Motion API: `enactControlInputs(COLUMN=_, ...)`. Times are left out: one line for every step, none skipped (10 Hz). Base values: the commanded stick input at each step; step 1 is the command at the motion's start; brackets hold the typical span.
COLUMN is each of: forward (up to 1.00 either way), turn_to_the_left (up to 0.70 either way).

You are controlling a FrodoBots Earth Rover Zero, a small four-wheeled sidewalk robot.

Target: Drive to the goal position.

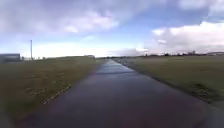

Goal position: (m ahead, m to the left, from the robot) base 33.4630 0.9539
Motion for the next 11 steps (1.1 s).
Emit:
enactControlInputs(forward=1.0, turn_to_the_left=0.0)
enactControlInputs(forward=1.0, turn_to_the_left=0.0)
enactControlInputs(forward=1.0, turn_to_the_left=0.0)
enactControlInputs(forward=0.74, turn_to_the_left=0.0)
enactControlInputs(forward=0.19, turn_to_the_left=0.0)
enactControlInputs(forward=0.0, turn_to_the_left=0.0)
enactControlInputs(forward=0.0, turn_to_the_left=0.0)
enactControlInputs(forward=0.0, turn_to_the_left=0.0)
enactControlInputs(forward=0.0, turn_to_the_left=0.0)
enactControlInputs(forward=0.0, turn_to_the_left=0.0)
enactControlInputs(forward=0.0, turn_to_the_left=0.0)
